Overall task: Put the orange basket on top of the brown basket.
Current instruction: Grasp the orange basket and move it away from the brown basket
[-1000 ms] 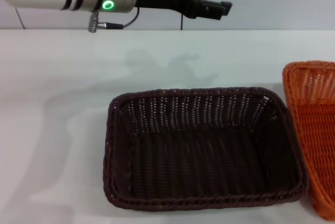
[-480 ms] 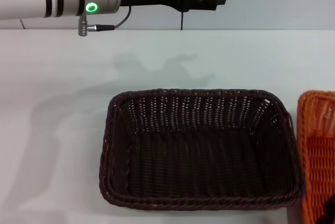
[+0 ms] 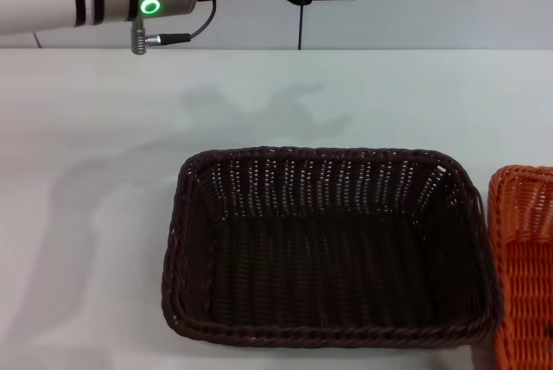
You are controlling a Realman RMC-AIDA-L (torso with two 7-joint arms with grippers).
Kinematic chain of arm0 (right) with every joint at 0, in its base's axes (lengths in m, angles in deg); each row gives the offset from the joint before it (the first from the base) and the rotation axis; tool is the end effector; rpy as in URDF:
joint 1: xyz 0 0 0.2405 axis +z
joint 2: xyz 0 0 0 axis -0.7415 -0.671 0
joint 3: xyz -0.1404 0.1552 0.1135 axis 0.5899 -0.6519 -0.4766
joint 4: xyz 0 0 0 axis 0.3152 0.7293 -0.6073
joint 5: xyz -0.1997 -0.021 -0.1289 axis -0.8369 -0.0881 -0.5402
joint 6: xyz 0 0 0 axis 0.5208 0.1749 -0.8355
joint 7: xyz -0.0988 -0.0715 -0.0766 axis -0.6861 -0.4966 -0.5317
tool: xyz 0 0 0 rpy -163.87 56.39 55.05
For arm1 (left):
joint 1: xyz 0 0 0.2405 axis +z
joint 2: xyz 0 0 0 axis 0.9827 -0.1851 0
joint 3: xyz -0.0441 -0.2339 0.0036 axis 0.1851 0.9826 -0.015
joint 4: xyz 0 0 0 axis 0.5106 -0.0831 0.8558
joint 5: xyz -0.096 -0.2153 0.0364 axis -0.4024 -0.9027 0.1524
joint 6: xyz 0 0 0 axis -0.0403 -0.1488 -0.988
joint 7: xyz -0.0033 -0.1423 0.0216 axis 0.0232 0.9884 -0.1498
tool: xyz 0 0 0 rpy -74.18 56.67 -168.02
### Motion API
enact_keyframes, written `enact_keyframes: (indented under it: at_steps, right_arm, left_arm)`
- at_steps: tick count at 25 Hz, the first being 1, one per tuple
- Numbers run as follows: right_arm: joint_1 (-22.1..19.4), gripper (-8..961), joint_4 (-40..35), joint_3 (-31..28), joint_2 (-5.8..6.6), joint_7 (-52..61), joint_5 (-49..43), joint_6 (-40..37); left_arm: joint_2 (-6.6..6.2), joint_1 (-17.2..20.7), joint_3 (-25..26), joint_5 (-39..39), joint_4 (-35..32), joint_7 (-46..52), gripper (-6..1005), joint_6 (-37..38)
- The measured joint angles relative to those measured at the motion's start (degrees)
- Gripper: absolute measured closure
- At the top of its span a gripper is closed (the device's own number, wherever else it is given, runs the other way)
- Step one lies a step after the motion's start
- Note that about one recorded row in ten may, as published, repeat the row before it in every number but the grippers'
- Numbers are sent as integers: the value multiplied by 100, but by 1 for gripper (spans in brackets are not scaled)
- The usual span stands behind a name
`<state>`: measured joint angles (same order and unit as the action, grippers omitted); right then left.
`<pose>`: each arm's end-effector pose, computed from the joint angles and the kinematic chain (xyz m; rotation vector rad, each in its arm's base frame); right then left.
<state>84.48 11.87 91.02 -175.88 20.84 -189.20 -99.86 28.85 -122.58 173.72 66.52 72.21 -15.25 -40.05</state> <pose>0.2297 0.3134 0.1063 2.8932 -0.4001 0.4312 -0.0772 0.4514 0.0331 -2.5606 -0.4221 -0.7735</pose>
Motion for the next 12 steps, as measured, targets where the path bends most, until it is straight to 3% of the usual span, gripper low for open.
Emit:
enact_keyframes:
  at_steps: [1, 2, 3, 7, 12]
  right_arm:
    - [45, 286, -30, -220, 93, 11, 127, 2]
    - [165, 286, -81, -758, 331, 21, 438, 17]
    - [165, 286, -81, -758, 331, 21, 438, 17]
    - [425, 285, -247, -2037, 739, 30, 755, 385]
    - [417, 285, -293, -2178, 831, 44, 609, 1212]
  left_arm:
    - [0, 0, 7, -20, 0, -1, 137, 0]
    - [-4, 14, 13, -68, 18, -1, 137, -2]
    - [-4, 14, 13, -68, 18, -1, 137, -2]
    - [-11, 120, 113, -197, 67, -1, 137, -64]
    - [-16, 297, 155, -304, 172, -5, 137, -93]
